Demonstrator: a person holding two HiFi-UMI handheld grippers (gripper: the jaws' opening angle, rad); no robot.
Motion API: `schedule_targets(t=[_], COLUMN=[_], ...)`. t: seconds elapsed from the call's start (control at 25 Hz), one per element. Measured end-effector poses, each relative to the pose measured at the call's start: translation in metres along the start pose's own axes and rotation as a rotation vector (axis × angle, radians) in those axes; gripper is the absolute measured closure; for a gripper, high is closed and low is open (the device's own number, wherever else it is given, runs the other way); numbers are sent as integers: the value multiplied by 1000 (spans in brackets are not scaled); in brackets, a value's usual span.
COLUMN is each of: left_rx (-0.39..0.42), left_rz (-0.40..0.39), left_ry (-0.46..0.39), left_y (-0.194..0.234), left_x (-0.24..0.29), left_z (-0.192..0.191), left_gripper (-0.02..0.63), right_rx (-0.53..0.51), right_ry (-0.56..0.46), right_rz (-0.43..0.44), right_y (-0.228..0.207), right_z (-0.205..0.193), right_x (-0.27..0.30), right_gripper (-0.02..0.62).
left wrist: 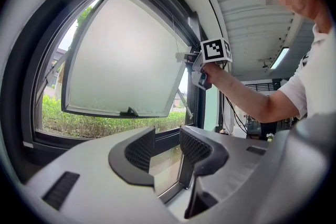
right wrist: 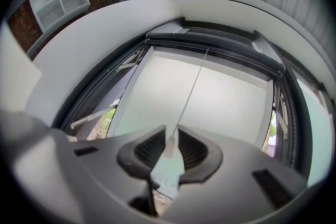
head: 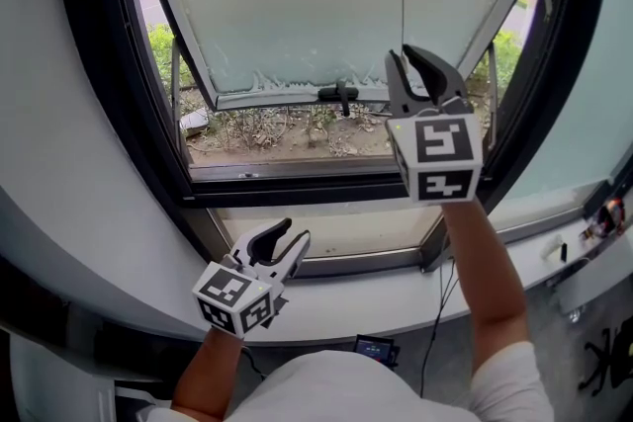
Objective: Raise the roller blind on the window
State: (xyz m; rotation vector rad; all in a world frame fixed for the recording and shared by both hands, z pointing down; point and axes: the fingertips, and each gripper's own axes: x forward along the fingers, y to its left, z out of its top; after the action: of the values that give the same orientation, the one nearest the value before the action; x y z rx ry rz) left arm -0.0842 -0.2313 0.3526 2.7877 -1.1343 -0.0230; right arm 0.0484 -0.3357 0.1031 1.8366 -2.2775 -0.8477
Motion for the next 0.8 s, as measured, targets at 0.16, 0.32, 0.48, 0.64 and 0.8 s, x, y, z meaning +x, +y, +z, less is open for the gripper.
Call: schedule_targets(t=[0.16,0.32,0.48,0.64,0.8], left_rx=[6,3,2,-7,-10], left_rz=[3,0,-10,-25,-38], left_ry=[-11,-10,-12,-15,-14], left_y=[4,7,7,8,8], left_x=[-5,-9,-14,-19,-21], left_z=[5,4,4,5,4], left_gripper=[442,442,442,442,442], right_rx=[-6,-5,-10,-17,-24], right_ry=[0,-6,-8,-3,8], right_rz=[-18,-29,-46,-58,-64], right_y=[-3,-6,-7,-4,-2], right_z=[1,4,8,10,9], right_x=[-3,-7,-13,-18,-22], right_gripper=[529,501,499,499,499])
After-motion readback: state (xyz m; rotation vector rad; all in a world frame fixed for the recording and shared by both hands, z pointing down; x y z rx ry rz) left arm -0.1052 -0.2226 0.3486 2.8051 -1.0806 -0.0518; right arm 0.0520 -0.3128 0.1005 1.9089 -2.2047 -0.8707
